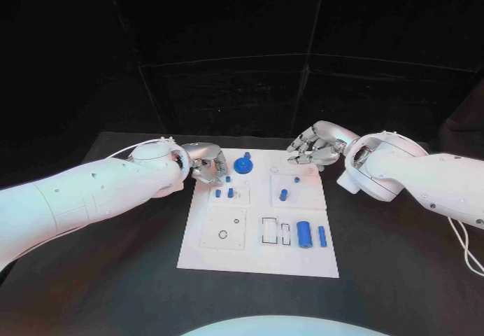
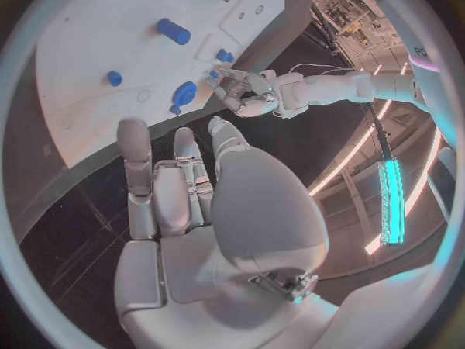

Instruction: Assemble the parts on the task board

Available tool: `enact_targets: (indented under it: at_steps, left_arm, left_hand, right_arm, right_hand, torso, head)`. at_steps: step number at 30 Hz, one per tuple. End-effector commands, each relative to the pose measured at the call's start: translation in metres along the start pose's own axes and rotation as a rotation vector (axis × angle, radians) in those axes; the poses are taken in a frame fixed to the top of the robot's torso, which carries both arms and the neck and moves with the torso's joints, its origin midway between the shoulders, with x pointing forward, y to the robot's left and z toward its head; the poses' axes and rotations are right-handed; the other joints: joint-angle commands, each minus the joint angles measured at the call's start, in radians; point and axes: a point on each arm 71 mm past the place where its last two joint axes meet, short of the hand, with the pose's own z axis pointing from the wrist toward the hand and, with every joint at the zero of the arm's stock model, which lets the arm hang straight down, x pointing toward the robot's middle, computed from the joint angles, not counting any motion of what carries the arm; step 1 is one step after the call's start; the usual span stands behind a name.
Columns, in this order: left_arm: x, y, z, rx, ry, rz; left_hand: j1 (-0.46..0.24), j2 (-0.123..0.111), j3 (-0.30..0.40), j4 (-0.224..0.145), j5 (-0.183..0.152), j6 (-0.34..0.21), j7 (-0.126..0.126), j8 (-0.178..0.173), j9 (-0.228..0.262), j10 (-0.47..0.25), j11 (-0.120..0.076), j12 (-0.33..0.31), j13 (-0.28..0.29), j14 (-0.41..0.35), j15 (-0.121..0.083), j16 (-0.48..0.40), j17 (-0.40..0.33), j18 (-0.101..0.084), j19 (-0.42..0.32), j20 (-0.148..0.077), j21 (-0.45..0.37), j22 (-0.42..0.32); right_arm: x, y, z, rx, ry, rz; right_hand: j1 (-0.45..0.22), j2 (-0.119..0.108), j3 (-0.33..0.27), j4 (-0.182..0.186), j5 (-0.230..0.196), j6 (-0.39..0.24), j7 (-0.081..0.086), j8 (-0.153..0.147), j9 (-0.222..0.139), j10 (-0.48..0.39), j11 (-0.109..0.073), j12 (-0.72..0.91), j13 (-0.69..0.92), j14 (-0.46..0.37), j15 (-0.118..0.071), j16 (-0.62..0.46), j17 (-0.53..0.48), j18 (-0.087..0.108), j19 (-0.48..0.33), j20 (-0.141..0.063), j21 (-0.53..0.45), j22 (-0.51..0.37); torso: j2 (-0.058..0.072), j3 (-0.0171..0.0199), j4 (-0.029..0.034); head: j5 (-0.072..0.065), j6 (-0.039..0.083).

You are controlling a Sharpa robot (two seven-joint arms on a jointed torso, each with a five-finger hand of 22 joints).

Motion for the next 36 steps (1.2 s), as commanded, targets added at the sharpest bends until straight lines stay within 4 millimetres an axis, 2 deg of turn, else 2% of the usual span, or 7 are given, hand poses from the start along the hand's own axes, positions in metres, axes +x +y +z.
enact_targets:
  at_steps: [1, 4, 7, 9, 17, 31, 36]
  left_arm:
    - [-0.014, 0.008, -0.008, 0.01, -0.154, -0.284]
    - [-0.022, 0.016, -0.015, 0.014, -0.251, -0.525]
    - [-0.026, 0.02, -0.021, 0.051, -0.31, -0.845]
    - [-0.028, 0.02, -0.024, 0.096, -0.344, -1.027]
    - [-0.034, 0.022, -0.036, 0.203, -0.415, -1.275]
    - [-0.034, 0.02, -0.043, 0.227, -0.399, -1.32]
    - [-0.033, 0.02, -0.044, 0.222, -0.391, -1.324]
  left_hand:
    - [-0.016, 0.001, -0.013, 0.007, 0.002, -0.003, 0.005, -0.005, 0.002, -0.008, 0.004, -0.006, 0.001, -0.016, 0.002, -0.02, -0.036, 0.012, -0.021, 0.005, -0.038, -0.033]
    - [-0.026, 0.005, -0.031, 0.018, 0.002, 0.005, 0.011, -0.008, 0.004, -0.018, 0.01, -0.01, 0.002, -0.075, 0.007, -0.108, -0.183, 0.04, -0.101, 0.012, -0.181, -0.158]
    - [-0.033, 0.019, -0.047, 0.028, 0.003, 0.021, 0.017, -0.006, 0.005, -0.021, 0.014, -0.004, 0.004, -0.18, 0.012, -0.259, -0.407, 0.044, -0.15, 0.018, -0.248, -0.201]
    - [-0.032, 0.037, -0.048, 0.035, 0.003, 0.032, 0.019, -0.003, 0.006, -0.007, 0.013, 0.009, 0.007, -0.226, 0.013, -0.322, -0.484, 0.045, -0.172, 0.02, -0.279, -0.22]
    - [-0.023, 0.063, -0.06, 0.033, 0.003, 0.046, 0.016, 0.008, 0.007, 0.022, 0.009, 0.043, 0.011, -0.266, 0.013, -0.361, -0.516, 0.045, -0.201, 0.021, -0.331, -0.253]
    - [-0.022, 0.071, -0.07, 0.031, 0.003, 0.059, 0.015, 0.02, 0.008, 0.032, 0.007, 0.056, 0.012, -0.268, 0.011, -0.365, -0.527, 0.044, -0.198, 0.02, -0.342, -0.263]
    - [-0.023, 0.073, -0.072, 0.033, 0.003, 0.06, 0.016, 0.021, 0.008, 0.032, 0.007, 0.058, 0.012, -0.269, 0.011, -0.366, -0.529, 0.044, -0.198, 0.02, -0.345, -0.265]
  right_arm:
    - [-0.001, -0.004, 0.001, 0.005, 0.014, -0.258]
    - [0.0, -0.005, 0.0, -0.004, 0.017, -0.367]
    - [0.004, -0.007, -0.001, -0.01, 0.03, -0.459]
    - [0.008, -0.009, -0.001, -0.01, 0.041, -0.506]
    - [0.02, -0.014, 0.0, -0.015, 0.055, -0.567]
    - [0.038, -0.016, 0.008, -0.03, 0.086, -0.541]
    - [0.044, -0.016, 0.012, -0.031, 0.113, -0.535]
  right_hand:
    - [0.041, -0.008, 0.024, -0.006, -0.032, 0.028, -0.005, 0.0, -0.001, 0.007, 0.003, -0.112, -0.117, 0.026, 0.003, 0.013, 0.017, 0.0, 0.036, 0.0, 0.027, 0.044]
    - [0.064, -0.014, 0.044, -0.011, -0.063, 0.047, -0.01, -0.005, -0.002, 0.014, 0.003, -0.172, -0.188, 0.035, 0.004, 0.03, 0.036, -0.01, 0.064, 0.002, 0.059, 0.097]
    - [0.076, -0.021, 0.064, -0.013, -0.104, 0.065, -0.013, -0.011, -0.004, 0.014, 0.008, -0.22, -0.25, 0.038, 0.009, 0.033, 0.037, -0.013, 0.073, 0.007, 0.072, 0.115]
    - [0.079, -0.027, 0.078, -0.012, -0.117, 0.067, -0.012, -0.022, -0.006, 0.016, 0.01, -0.25, -0.294, 0.038, 0.014, 0.035, 0.035, -0.013, 0.074, 0.01, 0.075, 0.118]
    - [0.067, -0.046, 0.097, -0.01, -0.125, 0.062, -0.01, -0.049, -0.008, 0.004, 0.02, -0.295, -0.373, 0.035, 0.021, 0.03, 0.024, -0.011, 0.065, 0.017, 0.07, 0.108]
    - [0.072, -0.037, 0.135, -0.015, -0.129, 0.051, 0.0, -0.075, -0.008, 0.022, 0.026, -0.312, -0.432, 0.034, 0.024, 0.03, 0.02, -0.012, 0.065, 0.022, 0.073, 0.111]
    - [0.091, -0.03, 0.193, -0.027, -0.163, 0.061, 0.002, -0.083, -0.006, 0.054, 0.026, -0.326, -0.472, 0.034, 0.022, 0.034, 0.022, -0.012, 0.065, 0.022, 0.076, 0.114]
  torso:
    - [-0.001, 0.0022, 0.0005]
    - [-0.001, 0.0027, 0.0001]
    - [0.001, 0.0002, 0.0003]
    - [0.001, -0.0007, 0.0]
    - [0.001, 0.0012, -0.0009]
    - [0.003, 0.0014, -0.0001]
    - [0.002, 0.001, -0.0016]
  head:
    - [-0.008, 0.007]
    - [-0.017, 0.011]
    - [-0.027, 0.015]
    - [-0.032, 0.019]
    - [-0.038, 0.023]
    - [-0.046, 0.024]
    - [-0.046, 0.023]
